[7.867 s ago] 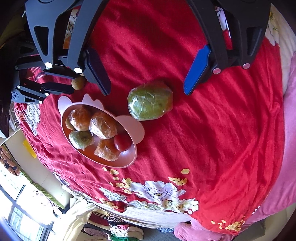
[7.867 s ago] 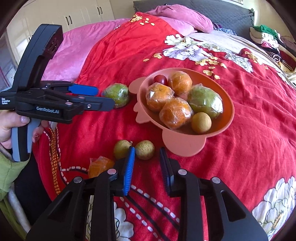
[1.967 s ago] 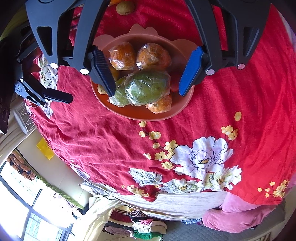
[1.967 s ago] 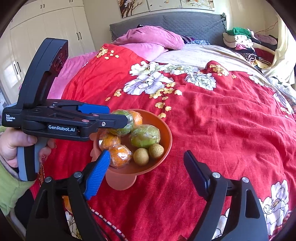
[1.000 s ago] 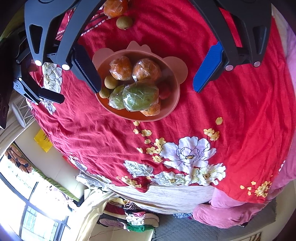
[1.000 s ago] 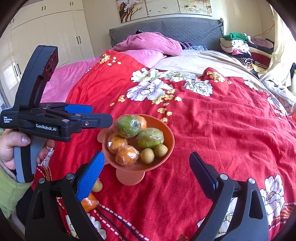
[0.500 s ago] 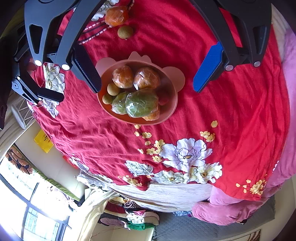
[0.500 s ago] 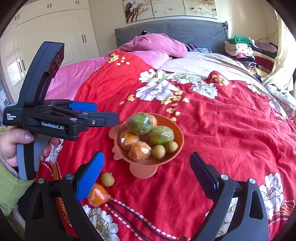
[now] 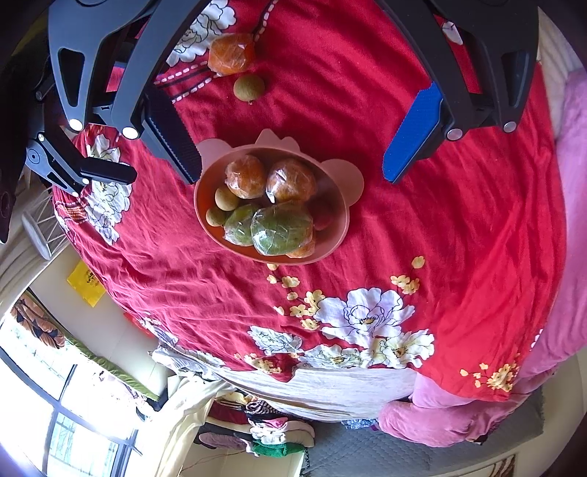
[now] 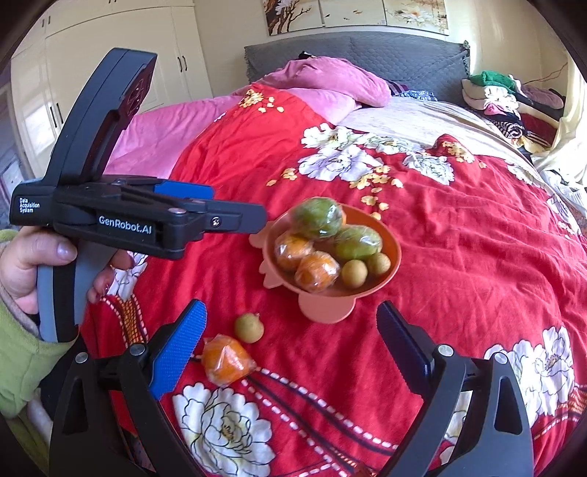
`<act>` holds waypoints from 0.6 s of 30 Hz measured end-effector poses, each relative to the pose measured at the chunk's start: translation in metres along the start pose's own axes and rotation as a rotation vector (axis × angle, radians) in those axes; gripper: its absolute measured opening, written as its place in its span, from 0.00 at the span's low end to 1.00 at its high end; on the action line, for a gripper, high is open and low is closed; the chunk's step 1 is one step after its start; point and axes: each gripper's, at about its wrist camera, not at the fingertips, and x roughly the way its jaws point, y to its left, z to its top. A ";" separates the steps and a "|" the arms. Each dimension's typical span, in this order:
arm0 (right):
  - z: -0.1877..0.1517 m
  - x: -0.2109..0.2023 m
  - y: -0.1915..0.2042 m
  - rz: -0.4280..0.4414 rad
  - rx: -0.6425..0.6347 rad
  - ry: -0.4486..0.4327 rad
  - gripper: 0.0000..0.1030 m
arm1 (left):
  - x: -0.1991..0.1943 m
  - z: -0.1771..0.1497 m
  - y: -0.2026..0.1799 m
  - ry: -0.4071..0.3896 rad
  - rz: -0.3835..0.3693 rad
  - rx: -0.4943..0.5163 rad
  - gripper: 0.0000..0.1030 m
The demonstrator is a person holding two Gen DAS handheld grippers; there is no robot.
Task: Organize fruits
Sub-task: 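Withdraw both open tools from the bowl toward the wrapped orange and longan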
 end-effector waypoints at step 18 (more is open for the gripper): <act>-0.021 0.012 0.026 0.049 -0.036 0.065 0.91 | -0.008 -0.021 0.007 0.034 -0.002 -0.022 0.90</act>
